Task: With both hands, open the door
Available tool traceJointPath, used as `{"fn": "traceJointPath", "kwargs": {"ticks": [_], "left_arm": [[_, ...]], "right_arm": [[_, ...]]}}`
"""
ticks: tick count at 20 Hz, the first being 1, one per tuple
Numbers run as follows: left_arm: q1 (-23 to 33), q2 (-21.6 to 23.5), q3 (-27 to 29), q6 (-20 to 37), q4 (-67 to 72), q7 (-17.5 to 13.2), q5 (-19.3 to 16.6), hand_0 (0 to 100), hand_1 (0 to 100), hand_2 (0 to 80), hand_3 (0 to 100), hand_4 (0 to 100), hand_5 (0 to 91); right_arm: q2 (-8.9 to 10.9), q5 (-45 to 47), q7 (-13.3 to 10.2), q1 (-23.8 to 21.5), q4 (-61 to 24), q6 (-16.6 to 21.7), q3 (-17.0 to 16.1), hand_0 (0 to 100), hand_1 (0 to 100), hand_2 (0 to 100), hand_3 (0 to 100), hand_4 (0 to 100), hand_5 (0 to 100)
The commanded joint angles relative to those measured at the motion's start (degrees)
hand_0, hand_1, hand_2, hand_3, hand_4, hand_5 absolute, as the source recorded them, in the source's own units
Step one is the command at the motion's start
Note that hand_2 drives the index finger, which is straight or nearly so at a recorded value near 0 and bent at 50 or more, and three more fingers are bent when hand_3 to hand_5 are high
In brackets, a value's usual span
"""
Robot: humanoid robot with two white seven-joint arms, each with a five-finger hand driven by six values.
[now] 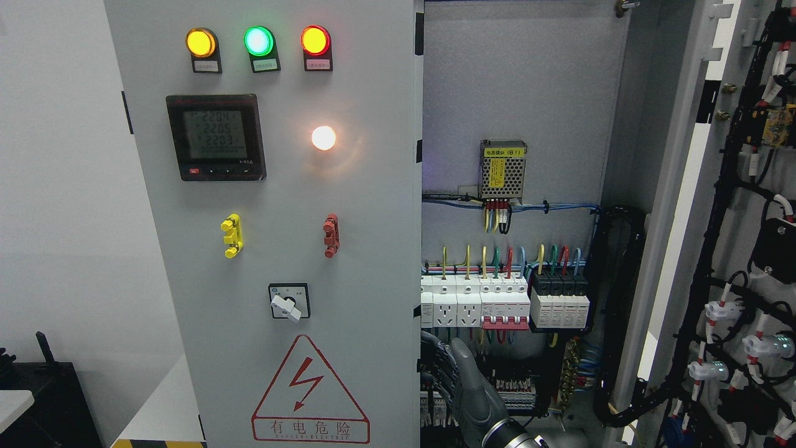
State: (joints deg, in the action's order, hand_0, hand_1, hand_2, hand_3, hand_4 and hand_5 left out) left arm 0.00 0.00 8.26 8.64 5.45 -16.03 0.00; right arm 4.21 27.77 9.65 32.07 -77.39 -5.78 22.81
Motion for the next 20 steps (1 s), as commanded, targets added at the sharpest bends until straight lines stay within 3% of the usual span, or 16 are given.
{"fn": "traceJointPath", "kwargs": {"ticks": [1, 11, 14, 20], "left_arm": [[1.76, -2.02, 0.00, -0.02, 0.00, -0.14, 0.18, 0, 0, 0.0, 0, 4, 0.0], [1.76, -1.93, 0.00, -0.02, 0.00, -0.14, 0.18, 0, 0, 0.0, 0, 4, 0.0], [1.76, -1.93, 0.00, -0.02, 0.00, -0.14, 0.18, 0, 0, 0.0, 0, 4, 0.0], [1.76, -1.93, 0.00, -0.02, 0.00, -0.14, 0.18, 0, 0, 0.0, 0, 4, 0.0]], "right_arm": [[0.01, 0.09, 0.28, 0.63, 0.93, 0.06, -0.22, 0, 0, 0, 0, 0, 0], [0.01, 0.18, 0.45, 0.72, 1.02, 0.33, -0.66, 0, 0, 0, 0, 0, 0], [0.01, 0.18, 2.38, 0.72, 1.02, 0.33, -0.66, 0, 0, 0, 0, 0, 0], [0.01, 0.27, 2.83, 0.72, 0.84, 0.24, -0.66, 0, 0, 0, 0, 0, 0]]}}
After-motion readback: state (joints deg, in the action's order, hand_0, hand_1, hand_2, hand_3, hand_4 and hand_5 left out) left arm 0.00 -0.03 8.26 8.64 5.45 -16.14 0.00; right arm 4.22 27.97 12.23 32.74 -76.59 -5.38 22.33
